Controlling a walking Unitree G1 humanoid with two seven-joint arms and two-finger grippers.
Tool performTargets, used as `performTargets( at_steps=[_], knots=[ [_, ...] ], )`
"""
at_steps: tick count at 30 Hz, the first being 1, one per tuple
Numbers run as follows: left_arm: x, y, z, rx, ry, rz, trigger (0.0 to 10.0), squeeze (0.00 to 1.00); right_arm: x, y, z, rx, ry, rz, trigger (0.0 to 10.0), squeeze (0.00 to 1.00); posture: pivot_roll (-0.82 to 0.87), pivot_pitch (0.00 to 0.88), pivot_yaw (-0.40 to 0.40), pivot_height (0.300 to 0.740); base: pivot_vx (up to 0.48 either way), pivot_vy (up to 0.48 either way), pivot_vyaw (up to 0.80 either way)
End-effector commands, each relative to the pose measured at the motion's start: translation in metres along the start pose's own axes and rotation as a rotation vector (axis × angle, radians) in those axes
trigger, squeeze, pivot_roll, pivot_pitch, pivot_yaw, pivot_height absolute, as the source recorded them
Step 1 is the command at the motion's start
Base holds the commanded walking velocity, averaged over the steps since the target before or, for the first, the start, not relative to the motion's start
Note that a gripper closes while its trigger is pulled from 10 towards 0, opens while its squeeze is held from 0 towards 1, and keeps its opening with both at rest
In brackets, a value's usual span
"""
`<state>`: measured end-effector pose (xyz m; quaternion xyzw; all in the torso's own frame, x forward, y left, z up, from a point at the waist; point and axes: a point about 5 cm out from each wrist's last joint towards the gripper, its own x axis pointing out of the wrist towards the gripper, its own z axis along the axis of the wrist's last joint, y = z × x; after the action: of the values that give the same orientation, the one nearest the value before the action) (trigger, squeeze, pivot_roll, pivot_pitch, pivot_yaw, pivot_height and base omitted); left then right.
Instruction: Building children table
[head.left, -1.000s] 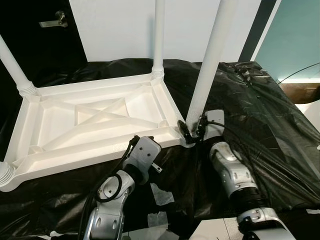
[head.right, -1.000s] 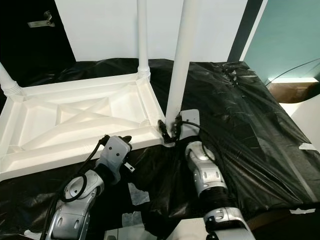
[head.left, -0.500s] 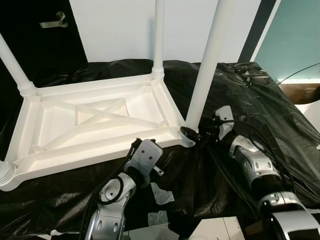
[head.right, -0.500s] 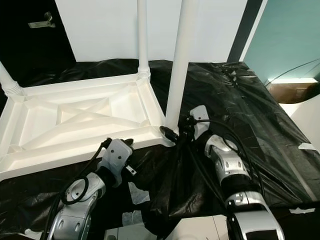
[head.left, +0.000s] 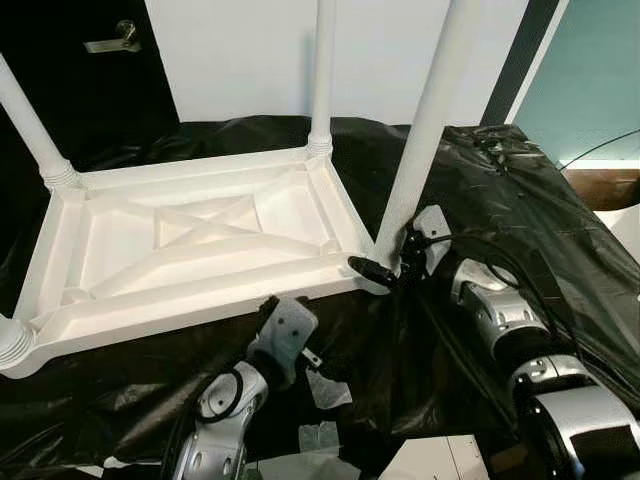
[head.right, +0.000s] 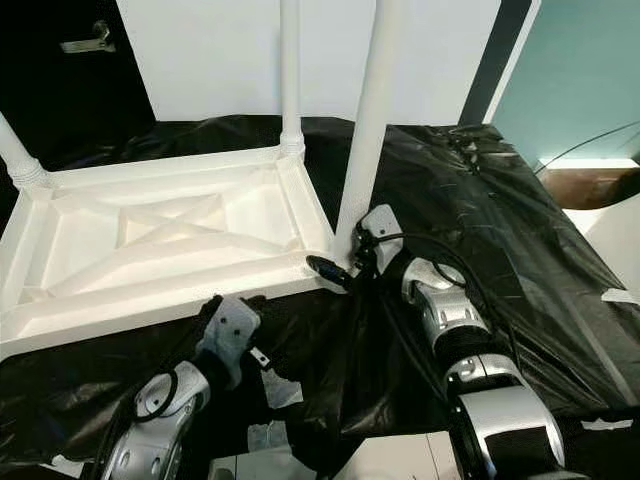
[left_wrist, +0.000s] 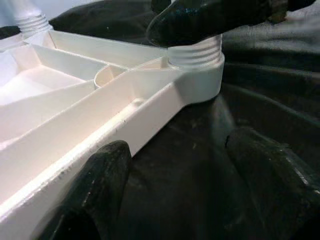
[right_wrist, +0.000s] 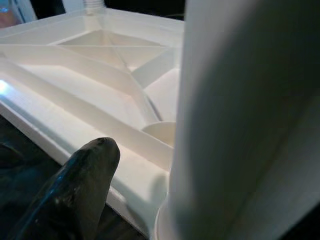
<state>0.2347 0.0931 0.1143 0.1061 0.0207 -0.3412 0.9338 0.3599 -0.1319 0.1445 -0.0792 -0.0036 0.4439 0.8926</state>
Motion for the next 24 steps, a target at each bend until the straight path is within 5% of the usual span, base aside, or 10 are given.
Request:
performTargets(
  at_steps=[1, 7, 8, 9, 23, 24],
  knots=[
    [-0.001, 0.003, 0.004, -0.043, -0.022, 0.074, 10.0, 0.0, -0.001, -0.003, -0.001, -0.018, 0.03, 0.035, 10.0, 0.0, 0.17, 0.0, -0.059, 0.74, 0.0, 0.0, 0.0],
    [-0.001, 0.004, 0.011, 0.001, -0.029, 0.012, 10.0, 0.0, 0.0, -0.004, 0.0, -0.027, 0.063, 0.103, 10.0, 0.0, 0.18, 0.0, -0.049, 0.74, 0.0, 0.0, 0.0],
    [0.0, 0.004, 0.011, 0.018, -0.032, 0.004, 10.0, 0.0, 0.001, -0.004, 0.0, -0.033, 0.07, 0.111, 8.0, 0.0, 0.18, 0.0, -0.046, 0.74, 0.0, 0.0, 0.0],
    [0.001, 0.004, 0.012, 0.042, -0.034, -0.001, 10.0, 0.0, 0.002, -0.004, -0.001, -0.045, 0.081, 0.112, 0.0, 0.0, 0.19, 0.0, -0.046, 0.74, 0.0, 0.0, 0.0],
    [0.008, 0.002, 0.007, 0.092, 0.008, -0.026, 10.0, 0.0, 0.003, -0.006, -0.01, -0.005, 0.139, 0.062, 0.0, 0.0, 0.19, 0.0, -0.052, 0.74, 0.0, 0.0, 0.0],
    [0.009, 0.001, 0.007, 0.091, 0.013, -0.025, 10.0, 0.0, 0.003, -0.006, -0.013, 0.006, 0.161, 0.025, 0.6, 0.0, 0.19, 0.0, -0.052, 0.74, 0.0, 0.0, 0.0]
  ],
)
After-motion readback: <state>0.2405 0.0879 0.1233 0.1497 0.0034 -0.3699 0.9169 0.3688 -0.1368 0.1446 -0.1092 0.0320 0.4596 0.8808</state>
